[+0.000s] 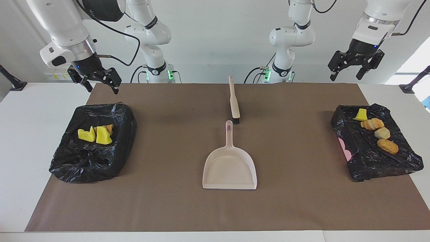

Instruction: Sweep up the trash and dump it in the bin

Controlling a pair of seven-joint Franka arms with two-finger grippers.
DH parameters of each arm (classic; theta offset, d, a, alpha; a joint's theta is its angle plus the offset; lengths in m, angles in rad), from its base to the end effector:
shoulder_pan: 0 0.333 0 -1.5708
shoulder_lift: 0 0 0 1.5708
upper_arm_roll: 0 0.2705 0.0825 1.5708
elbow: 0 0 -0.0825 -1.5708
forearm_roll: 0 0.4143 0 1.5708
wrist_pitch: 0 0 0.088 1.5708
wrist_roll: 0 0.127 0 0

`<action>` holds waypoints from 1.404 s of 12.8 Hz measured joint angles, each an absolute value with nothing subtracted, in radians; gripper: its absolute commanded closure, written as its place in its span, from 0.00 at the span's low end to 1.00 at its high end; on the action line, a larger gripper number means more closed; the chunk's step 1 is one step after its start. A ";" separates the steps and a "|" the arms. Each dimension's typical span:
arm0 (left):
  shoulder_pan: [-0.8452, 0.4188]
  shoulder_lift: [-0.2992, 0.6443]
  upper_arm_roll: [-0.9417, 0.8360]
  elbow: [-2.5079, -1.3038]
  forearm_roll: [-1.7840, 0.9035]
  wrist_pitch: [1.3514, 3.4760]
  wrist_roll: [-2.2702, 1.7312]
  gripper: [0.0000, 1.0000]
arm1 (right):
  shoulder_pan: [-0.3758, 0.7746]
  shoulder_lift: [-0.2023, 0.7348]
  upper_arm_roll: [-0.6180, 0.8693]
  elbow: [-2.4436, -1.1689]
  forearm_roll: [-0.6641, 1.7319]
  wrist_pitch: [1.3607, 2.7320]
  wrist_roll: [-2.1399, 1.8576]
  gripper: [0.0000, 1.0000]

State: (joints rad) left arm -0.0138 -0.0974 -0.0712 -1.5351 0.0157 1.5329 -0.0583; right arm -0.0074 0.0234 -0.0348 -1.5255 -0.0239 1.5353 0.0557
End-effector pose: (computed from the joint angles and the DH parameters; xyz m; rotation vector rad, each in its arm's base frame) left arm 0.5532 -0.0470 0.6288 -3.1220 0.0396 -0.1505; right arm 0.5868 -0.0277 0.5649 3.1129 -0.1536 -0.0209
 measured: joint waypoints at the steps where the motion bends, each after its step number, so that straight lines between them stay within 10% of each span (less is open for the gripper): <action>1: -0.014 -0.100 -0.071 -1.535 0.013 1.530 -0.061 0.00 | -0.007 0.023 -0.035 -1.526 -0.024 1.535 0.056 0.00; 18: -0.014 -0.153 -0.069 -1.592 -0.040 1.475 -0.081 0.00 | -0.008 0.022 -0.034 -1.520 -0.024 1.535 0.056 0.00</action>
State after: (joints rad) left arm -0.0144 -0.1531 -0.0688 -1.5920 -0.0401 1.4745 -0.0807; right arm -0.0076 0.0221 -0.0340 -1.5203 -0.0238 1.5353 0.0556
